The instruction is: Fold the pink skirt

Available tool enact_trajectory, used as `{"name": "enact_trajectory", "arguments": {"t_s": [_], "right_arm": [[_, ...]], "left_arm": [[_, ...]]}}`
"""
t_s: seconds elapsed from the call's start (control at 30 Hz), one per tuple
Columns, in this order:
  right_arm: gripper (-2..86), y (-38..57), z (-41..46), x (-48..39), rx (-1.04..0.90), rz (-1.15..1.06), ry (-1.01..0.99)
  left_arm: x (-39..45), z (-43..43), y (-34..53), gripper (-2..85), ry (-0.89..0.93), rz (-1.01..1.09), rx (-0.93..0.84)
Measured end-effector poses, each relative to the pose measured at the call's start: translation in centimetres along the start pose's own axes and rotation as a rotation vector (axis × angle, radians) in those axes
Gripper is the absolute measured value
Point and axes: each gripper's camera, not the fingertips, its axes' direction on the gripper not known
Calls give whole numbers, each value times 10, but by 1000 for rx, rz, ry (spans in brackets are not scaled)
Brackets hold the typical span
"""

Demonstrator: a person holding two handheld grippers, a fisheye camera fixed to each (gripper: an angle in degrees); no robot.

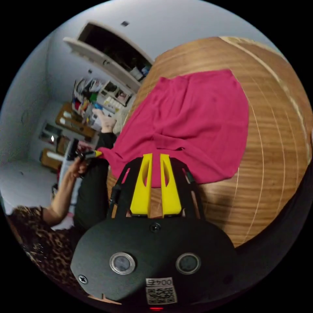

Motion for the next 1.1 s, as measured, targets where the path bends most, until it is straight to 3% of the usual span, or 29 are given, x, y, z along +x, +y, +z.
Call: {"name": "enact_trajectory", "arguments": {"t_s": [0.1,0.27,0.4,0.57,0.77,0.9,1.1], "right_arm": [[17,-12,35,-33,-109,-183,78],[3,-41,81,-41,-248,-259,108],[34,-70,67,-20,-160,-182,215],[54,-82,22,1,14,-88,179],[4,-30,41,-36,-14,-282,57],[4,-11,89,-55,-172,-388,133],[50,-12,103,-40,-115,-326,255]], "left_arm": [[1,-5,0,23,-8,7,10],[0,-10,-5,21,-21,7,5],[-3,-14,-9,19,-18,4,2],[-4,-18,-13,20,-14,8,7],[-2,-22,-17,23,-20,20,10],[-1,-24,-20,25,-30,25,12],[-1,-25,-23,27,-37,24,7]]}}
